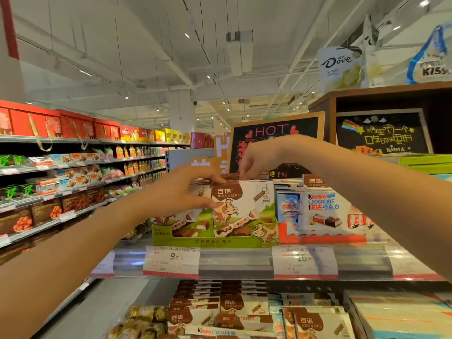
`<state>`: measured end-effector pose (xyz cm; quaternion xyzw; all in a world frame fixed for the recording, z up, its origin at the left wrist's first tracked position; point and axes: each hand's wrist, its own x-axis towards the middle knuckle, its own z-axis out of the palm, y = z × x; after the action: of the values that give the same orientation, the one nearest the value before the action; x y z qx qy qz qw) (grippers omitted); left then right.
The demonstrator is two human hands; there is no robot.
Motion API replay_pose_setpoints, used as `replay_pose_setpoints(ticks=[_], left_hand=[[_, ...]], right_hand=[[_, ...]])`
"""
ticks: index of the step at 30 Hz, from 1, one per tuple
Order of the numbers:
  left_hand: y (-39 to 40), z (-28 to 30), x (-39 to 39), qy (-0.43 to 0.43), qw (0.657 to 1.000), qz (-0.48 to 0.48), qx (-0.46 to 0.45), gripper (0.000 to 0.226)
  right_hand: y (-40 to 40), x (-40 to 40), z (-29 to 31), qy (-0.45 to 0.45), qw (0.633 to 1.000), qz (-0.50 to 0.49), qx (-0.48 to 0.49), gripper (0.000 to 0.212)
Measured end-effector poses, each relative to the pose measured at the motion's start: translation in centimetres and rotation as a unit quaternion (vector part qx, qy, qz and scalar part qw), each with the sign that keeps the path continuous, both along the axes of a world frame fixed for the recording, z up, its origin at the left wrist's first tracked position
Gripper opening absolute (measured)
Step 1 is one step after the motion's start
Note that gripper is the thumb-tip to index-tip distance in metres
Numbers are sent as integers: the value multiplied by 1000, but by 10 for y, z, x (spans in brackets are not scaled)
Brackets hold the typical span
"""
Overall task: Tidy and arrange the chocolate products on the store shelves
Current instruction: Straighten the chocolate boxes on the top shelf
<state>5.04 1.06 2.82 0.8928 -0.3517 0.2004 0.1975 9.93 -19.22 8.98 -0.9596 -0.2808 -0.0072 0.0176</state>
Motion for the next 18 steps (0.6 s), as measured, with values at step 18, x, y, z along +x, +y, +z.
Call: replay_pose_setpoints(ticks=[18], left_hand=[[-7, -12, 2, -123, 989, 28, -72, 25]], right_hand=[[-14, -8, 13, -170, 984, 19, 47, 26]])
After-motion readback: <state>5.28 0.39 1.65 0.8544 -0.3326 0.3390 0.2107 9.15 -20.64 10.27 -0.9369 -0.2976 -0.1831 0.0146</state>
